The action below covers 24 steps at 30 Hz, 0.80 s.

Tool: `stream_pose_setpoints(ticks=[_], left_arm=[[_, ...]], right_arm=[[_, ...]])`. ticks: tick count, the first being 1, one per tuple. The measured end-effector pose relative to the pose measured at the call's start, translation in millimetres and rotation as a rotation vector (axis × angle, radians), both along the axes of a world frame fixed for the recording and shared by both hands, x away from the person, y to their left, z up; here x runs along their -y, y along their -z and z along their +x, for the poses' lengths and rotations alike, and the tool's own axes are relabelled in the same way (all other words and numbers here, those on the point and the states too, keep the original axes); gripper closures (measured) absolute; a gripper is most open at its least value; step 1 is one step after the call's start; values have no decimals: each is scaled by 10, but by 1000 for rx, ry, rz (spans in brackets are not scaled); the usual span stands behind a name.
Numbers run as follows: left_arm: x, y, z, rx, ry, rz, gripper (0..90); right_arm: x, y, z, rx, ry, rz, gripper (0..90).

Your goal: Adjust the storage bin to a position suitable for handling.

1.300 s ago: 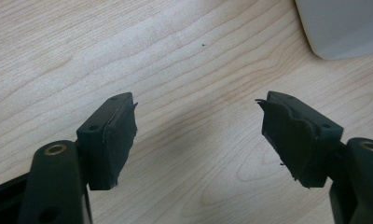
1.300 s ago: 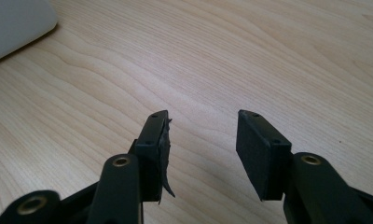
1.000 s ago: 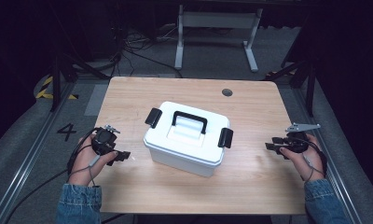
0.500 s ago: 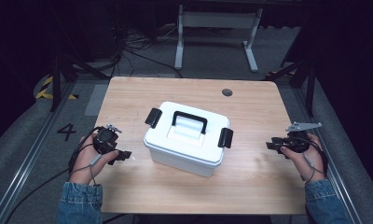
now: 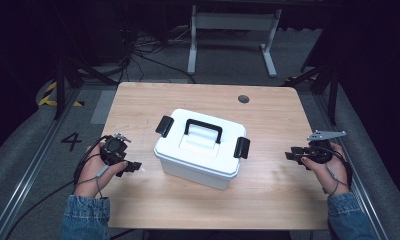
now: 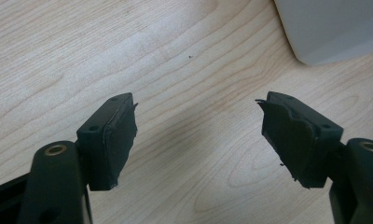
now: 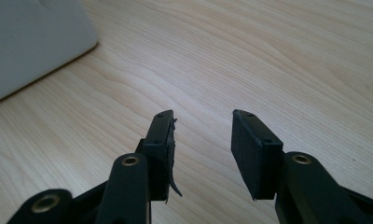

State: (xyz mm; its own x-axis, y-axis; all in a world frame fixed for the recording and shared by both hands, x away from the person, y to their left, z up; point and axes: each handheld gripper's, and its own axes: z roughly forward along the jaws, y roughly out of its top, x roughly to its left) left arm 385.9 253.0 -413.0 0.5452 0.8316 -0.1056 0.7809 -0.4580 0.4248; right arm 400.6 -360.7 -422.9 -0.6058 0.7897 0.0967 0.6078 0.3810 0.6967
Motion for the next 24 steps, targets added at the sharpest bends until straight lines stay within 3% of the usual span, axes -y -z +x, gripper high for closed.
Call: stream_pose_setpoints(ticks=[7,16,24], left_arm=[[0,-3,-8,-5,-5,-3,271],[-17,-8,-9,-5,2,-7,271],[1,-6,1,-11,9,-2,270]], right_arm=[[-83,-160,-7,21,-31,20,599],[-289,-540,17,48,-112,-1,601],[-451,-819,45,66,-159,9,608]])
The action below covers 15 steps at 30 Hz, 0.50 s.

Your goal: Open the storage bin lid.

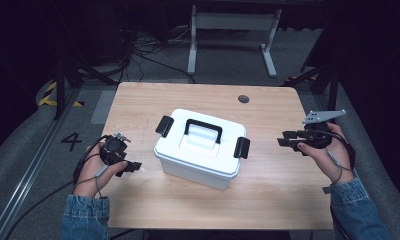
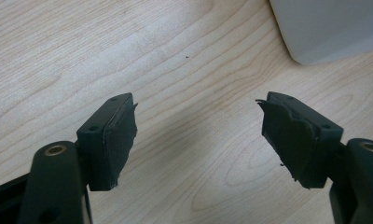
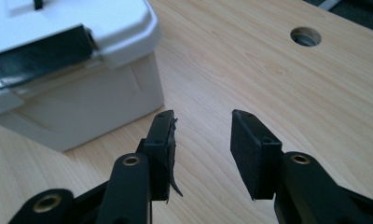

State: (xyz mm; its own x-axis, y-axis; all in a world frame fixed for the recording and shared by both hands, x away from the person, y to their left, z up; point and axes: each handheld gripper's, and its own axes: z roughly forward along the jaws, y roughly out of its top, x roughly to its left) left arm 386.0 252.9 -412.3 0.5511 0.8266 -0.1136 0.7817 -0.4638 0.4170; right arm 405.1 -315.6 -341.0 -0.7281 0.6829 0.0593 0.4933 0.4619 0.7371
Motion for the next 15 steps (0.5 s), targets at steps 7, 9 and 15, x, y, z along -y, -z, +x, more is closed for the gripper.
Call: stream_pose_setpoints(ticks=[7,9,15], left_arm=[[15,-6,2,3,8,6,270],[17,-5,3,-2,8,3,270],[13,-1,10,-1,10,4,270]], right_arm=[[-211,-236,18,4,-63,35,618],[-284,-296,26,0,-86,43,617],[-491,-429,55,-11,-142,47,618]])
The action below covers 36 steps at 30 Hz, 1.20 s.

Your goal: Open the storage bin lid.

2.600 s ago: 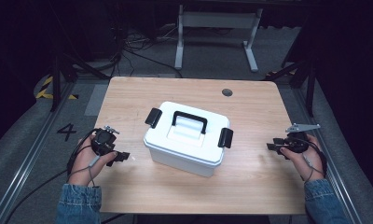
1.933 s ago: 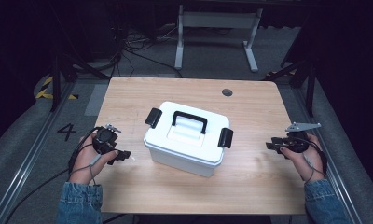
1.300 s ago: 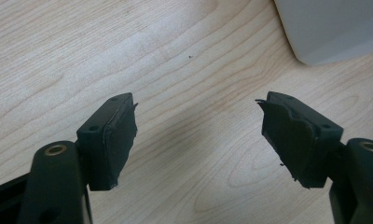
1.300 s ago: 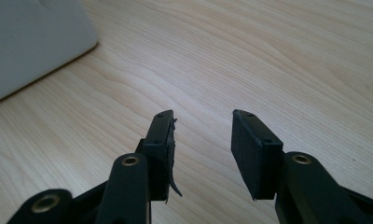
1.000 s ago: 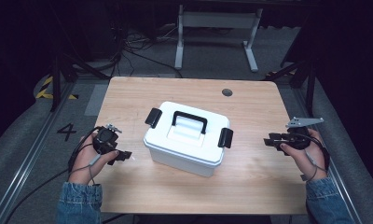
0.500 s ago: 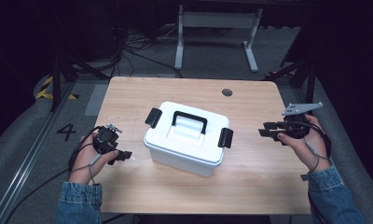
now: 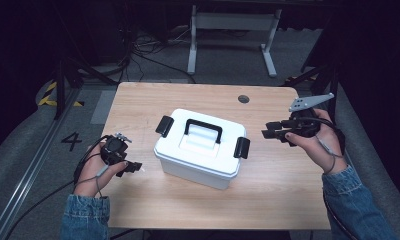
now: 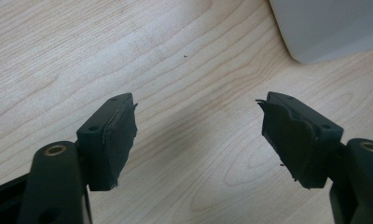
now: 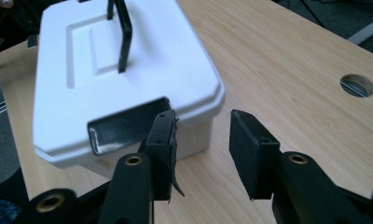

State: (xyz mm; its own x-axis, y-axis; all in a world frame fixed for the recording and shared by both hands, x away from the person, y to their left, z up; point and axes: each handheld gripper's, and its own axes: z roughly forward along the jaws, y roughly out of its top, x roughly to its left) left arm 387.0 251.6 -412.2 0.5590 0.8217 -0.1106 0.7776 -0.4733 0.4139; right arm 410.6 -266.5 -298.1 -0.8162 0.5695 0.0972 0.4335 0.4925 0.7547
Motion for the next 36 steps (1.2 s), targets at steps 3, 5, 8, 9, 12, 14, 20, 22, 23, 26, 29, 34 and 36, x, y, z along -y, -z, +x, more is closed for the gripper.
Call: stream_pose_setpoints(ticks=[3,5,8,9,12,14,20,22,23,26,29,34,36], left_arm=[[4,-3,1,2,2,3,270],[5,-3,1,4,1,4,270],[8,-4,1,4,1,1,270],[10,-2,1,1,2,0,270],[13,0,-1,-4,3,-2,270],[12,-1,0,-4,3,-4,270],[6,-3,2,1,3,1,266],[6,-2,2,0,3,0,265],[7,0,2,-2,4,-1,265],[10,1,3,-4,5,-5,263],[9,2,5,-5,6,-4,262],[7,2,5,-5,5,-5,260],[4,2,5,-5,4,-6,259]], right_arm=[[-107,-67,9,2,-22,-5,618],[-206,-118,17,1,-43,-4,618],[-326,-157,36,-1,-68,-5,619],[-369,-164,43,-1,-77,-8,619],[-526,-178,66,-15,-108,-11,619],[-616,-177,87,-20,-126,-14,620],[-813,-164,158,-39,-154,-24,621],[-881,-156,188,-48,-163,-28,621],[-916,-147,205,-49,-169,-31,621],[-1029,-119,253,-68,-176,-47,620],[-1108,-94,291,-83,-184,-56,620],[-1239,-38,357,-99,-199,-79,621],[-1300,-9,380,-108,-206,-87,621]])
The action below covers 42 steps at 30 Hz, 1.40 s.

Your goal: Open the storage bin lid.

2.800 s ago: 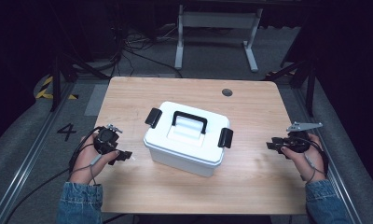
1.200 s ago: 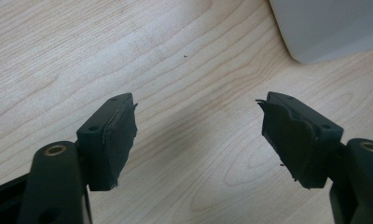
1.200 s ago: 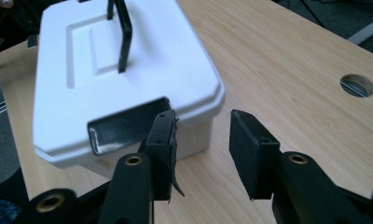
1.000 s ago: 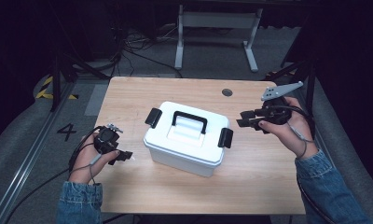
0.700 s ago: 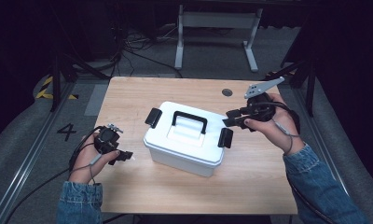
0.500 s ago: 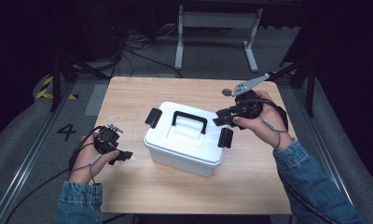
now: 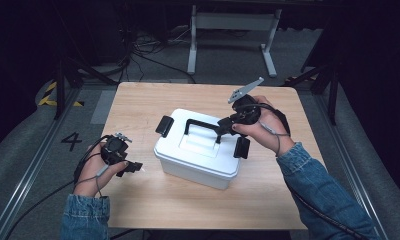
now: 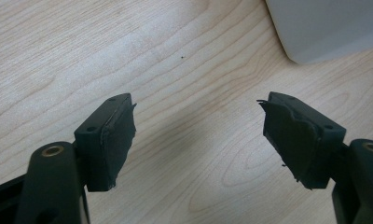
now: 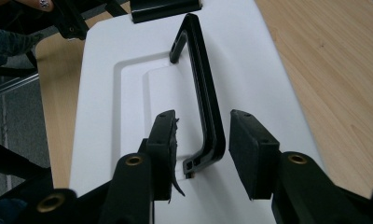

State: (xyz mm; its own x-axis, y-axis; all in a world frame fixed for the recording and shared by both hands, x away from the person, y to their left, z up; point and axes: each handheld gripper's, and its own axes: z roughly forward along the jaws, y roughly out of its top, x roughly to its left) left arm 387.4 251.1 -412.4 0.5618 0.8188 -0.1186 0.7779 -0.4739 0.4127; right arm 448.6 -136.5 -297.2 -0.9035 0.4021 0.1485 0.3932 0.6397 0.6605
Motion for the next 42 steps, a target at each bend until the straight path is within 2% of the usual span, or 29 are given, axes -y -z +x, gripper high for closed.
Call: stream_pose_setpoints(ticks=[11,16,18,25,27,32,42], left_arm=[[-1,6,3,-2,3,1,257],[-6,8,4,-6,1,-4,257],[-8,11,5,-8,2,-5,257],[-10,13,6,-8,3,-7,257],[-11,14,6,-8,1,-7,257],[-14,20,9,-11,3,-6,257],[-11,18,8,-10,1,-6,257]], right_arm=[[-208,136,93,-20,-17,-35,636],[-264,173,118,-22,-22,-44,661],[-298,188,138,-21,-27,-58,706],[-362,182,154,-35,-32,-74,757],[-372,172,159,-40,-40,-76,798],[-389,145,144,-68,-59,-74,834],[-408,130,111,-45,-87,-89,842]])
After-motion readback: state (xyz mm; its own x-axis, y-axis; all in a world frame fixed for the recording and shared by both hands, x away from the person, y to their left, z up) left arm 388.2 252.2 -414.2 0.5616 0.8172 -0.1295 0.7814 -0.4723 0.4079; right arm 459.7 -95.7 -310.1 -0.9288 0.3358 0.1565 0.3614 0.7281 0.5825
